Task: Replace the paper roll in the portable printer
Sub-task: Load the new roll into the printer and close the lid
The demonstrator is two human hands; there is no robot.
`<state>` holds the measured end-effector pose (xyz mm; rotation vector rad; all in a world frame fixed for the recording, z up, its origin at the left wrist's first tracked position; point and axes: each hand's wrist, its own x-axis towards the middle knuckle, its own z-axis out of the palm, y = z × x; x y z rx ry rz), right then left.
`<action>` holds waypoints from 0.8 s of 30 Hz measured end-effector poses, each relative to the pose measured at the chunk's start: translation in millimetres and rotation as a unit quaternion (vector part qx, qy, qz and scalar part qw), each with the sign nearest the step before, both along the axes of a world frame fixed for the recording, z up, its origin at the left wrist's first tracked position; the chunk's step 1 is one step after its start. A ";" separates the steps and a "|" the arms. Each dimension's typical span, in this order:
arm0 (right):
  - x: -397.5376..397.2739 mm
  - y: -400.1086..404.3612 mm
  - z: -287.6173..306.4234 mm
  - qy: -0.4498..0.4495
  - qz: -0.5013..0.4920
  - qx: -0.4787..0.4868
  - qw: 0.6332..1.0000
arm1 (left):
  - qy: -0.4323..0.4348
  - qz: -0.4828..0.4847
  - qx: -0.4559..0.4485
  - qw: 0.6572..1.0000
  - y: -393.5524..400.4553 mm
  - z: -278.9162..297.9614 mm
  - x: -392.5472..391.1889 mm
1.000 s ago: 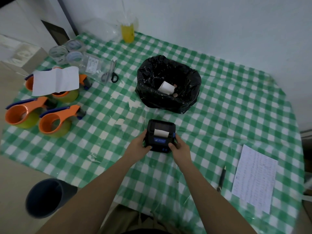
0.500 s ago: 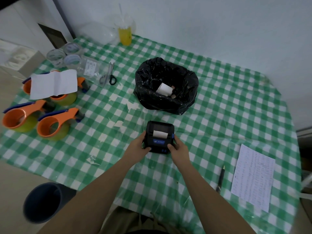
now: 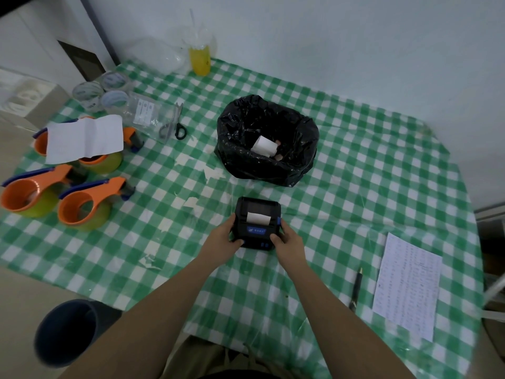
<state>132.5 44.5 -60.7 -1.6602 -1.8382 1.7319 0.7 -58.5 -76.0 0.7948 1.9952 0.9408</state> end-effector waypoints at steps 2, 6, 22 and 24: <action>-0.2 0.2 0.2 -0.001 0.006 0.004 1.000 | 0.001 0.000 -0.002 1.000 -0.3 -1.4 -0.6; 0.0 0.1 0.4 -0.003 0.012 0.009 1.000 | 0.007 -0.004 -0.003 1.000 -0.4 -2.2 -1.0; -0.2 1.1 0.6 -0.007 0.013 0.007 1.000 | 0.010 -0.008 -0.015 1.000 -0.3 -3.9 -2.2; -0.1 1.1 0.1 -0.007 0.013 0.008 1.000 | 0.012 -0.006 -0.019 1.000 -0.1 -4.4 -2.1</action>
